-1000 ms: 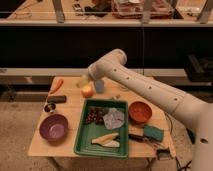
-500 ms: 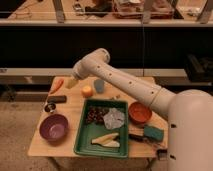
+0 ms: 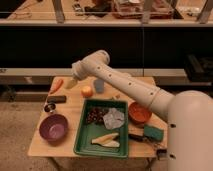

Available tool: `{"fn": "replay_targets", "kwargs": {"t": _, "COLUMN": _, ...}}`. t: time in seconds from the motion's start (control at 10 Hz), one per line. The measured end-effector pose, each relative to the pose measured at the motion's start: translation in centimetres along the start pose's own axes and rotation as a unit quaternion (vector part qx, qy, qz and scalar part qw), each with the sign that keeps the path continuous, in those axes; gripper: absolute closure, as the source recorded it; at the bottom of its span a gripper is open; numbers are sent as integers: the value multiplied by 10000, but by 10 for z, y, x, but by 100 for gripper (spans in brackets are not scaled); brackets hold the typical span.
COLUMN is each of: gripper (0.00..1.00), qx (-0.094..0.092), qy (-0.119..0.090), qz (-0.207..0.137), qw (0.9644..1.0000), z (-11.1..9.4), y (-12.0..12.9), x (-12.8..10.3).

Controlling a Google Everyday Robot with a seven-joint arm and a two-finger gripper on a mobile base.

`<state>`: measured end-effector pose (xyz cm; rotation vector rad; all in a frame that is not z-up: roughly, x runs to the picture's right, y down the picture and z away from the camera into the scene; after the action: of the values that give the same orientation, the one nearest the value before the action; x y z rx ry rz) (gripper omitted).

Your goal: Place eraser in paper cup

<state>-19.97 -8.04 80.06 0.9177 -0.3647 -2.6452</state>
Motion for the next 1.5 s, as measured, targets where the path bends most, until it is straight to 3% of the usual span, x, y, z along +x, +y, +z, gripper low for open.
{"fn": "replay_targets", "kwargs": {"t": 0.2, "gripper": 20, "qx": 259, "qy": 116, "qz": -516, "qw": 9983, "z": 38, "y": -14, "x": 15}}
{"fn": "replay_targets", "kwargs": {"t": 0.3, "gripper": 20, "qx": 493, "qy": 110, "qz": -712, "qw": 9962, "z": 58, "y": -21, "x": 18}}
{"fn": "replay_targets", "kwargs": {"t": 0.4, "gripper": 20, "qx": 831, "qy": -6, "qz": -871, "qw": 9927, "z": 77, "y": -28, "x": 15}}
{"fn": "replay_targets", "kwargs": {"t": 0.6, "gripper": 20, "qx": 1235, "qy": -269, "qz": -1005, "qw": 9869, "z": 96, "y": -34, "x": 10}}
{"fn": "replay_targets", "kwargs": {"t": 0.7, "gripper": 20, "qx": 1360, "qy": -497, "qz": -976, "qw": 9846, "z": 103, "y": -34, "x": 4}}
{"fn": "replay_targets", "kwargs": {"t": 1.1, "gripper": 20, "qx": 1576, "qy": -780, "qz": -716, "qw": 9818, "z": 122, "y": -42, "x": -20}}
{"fn": "replay_targets", "kwargs": {"t": 1.5, "gripper": 20, "qx": 1732, "qy": -595, "qz": -516, "qw": 9817, "z": 149, "y": -67, "x": -20}}
